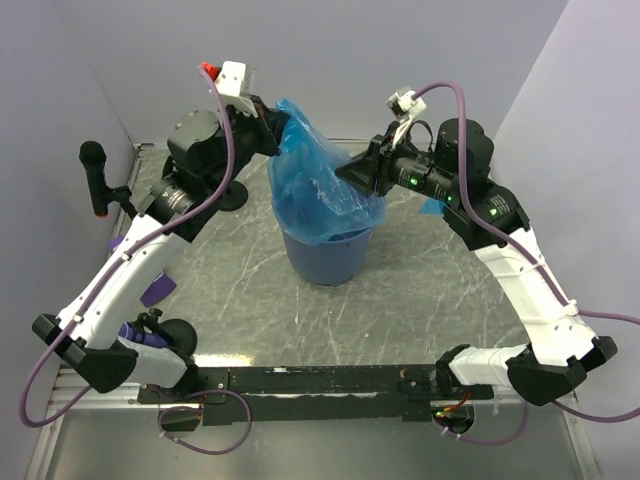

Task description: Put the trash bags into the trash bin

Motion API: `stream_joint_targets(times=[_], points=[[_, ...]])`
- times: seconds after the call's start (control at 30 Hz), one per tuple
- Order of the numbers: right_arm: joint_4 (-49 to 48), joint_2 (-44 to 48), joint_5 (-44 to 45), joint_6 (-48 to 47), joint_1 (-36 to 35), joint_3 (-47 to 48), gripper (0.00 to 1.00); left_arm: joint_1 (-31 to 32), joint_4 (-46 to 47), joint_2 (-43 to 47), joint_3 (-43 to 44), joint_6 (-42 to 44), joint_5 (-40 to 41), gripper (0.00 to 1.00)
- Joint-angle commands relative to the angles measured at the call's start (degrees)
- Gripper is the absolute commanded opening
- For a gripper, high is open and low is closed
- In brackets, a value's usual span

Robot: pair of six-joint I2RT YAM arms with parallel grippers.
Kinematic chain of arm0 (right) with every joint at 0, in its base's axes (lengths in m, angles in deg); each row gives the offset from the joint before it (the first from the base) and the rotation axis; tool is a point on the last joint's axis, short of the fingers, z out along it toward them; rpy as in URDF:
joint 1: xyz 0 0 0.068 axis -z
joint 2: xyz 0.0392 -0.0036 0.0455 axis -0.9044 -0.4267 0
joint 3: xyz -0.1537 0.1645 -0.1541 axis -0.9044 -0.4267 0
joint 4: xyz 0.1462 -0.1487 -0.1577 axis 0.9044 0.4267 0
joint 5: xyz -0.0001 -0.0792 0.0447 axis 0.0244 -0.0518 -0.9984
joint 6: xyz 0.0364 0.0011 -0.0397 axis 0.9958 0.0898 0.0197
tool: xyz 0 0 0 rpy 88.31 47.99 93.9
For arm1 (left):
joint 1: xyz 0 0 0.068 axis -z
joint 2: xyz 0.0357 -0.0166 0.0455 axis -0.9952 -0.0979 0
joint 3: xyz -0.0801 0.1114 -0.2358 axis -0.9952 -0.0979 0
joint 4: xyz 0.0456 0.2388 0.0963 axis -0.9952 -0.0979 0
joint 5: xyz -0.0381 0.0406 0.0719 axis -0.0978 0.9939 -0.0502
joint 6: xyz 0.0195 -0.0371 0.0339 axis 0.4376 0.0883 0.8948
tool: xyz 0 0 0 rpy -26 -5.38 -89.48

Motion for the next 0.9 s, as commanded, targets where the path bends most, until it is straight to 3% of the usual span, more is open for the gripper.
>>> stream_joint_targets(times=[0.0, 0.13, 0.33, 0.53, 0.67, 0.87], points=[[-1.1, 1.6, 0.3, 0.7, 2.4, -1.5, 0.40, 0.1, 2.8, 2.5, -0.5, 1.6, -1.3, 0.01], [-2.5, 2.5, -3.8, 3.0, 4.9, -2.9, 0.35, 0.2, 2.9, 3.1, -1.5, 2.2, -1.2, 0.01], [-4.0, 4.3, -8.4, 3.0, 6.7, -5.4, 0.00, 0.1, 2.5, 4.1, -3.0, 2.9, -2.6, 0.01], [-8.2, 7.8, -7.9, -1.1, 10.3, -8.4, 0.00, 0.2, -2.8, 6.2, -6.9, 11.0, -10.3, 0.01], [-9.5, 9.0, -5.7, -5.2, 12.6, -10.6, 0.00, 0.2, -3.3, 7.8, -9.4, 18.2, -9.9, 0.01], [-8.4, 3.7, -4.7, -6.8, 13.7, -7.3, 0.00, -1.1, -6.6, 3.6, -2.6, 21.4, -13.1, 0.01]])
